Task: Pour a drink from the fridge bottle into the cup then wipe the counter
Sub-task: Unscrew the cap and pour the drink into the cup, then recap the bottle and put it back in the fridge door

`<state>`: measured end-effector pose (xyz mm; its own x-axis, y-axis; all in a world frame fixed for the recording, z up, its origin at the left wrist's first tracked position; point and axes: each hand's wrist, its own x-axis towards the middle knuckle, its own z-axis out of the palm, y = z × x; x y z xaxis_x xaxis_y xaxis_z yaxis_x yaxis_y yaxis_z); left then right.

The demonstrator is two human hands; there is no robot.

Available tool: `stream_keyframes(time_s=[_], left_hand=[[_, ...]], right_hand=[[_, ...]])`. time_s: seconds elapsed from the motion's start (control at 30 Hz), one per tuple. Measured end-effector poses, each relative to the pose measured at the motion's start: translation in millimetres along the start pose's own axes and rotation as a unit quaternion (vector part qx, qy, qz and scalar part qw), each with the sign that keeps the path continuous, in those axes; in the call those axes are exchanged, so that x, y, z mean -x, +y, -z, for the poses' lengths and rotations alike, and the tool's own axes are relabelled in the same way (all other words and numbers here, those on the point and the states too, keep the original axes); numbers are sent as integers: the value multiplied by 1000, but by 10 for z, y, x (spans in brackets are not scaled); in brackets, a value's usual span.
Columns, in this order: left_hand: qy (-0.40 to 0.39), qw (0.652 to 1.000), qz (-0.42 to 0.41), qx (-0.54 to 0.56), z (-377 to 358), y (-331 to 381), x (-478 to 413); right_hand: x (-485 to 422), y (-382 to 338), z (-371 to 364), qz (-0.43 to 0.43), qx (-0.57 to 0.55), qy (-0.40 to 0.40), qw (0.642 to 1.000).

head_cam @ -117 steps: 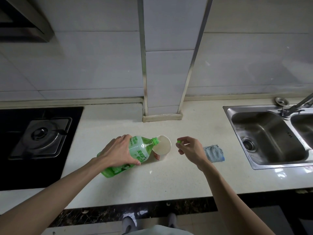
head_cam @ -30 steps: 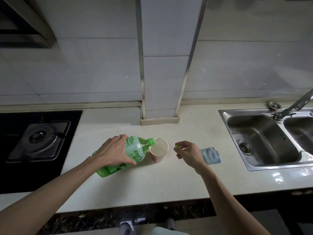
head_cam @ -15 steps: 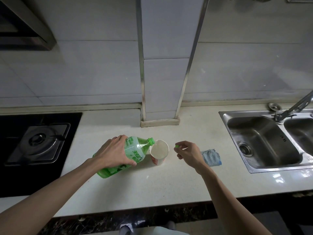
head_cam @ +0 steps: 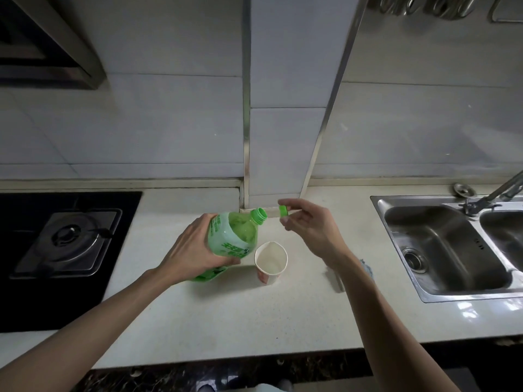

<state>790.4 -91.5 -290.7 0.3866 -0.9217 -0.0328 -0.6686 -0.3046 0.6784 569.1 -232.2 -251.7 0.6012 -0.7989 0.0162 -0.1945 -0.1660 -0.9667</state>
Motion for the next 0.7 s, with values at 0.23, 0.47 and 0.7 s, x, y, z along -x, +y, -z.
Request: stream_keyframes(time_s=[0.23,0.47,0.7], left_hand=[[-2,999,-24,-32,124,25,48],[10,1000,-2,-13,284,-103,142],[-10,1000,14,25,515,-294,280]], right_hand=[[-113,-471,-245,71,136,-44,987],[-156,-573,-408,160,295,-96,937],[-217,-723,-585,212,286,-175,918]])
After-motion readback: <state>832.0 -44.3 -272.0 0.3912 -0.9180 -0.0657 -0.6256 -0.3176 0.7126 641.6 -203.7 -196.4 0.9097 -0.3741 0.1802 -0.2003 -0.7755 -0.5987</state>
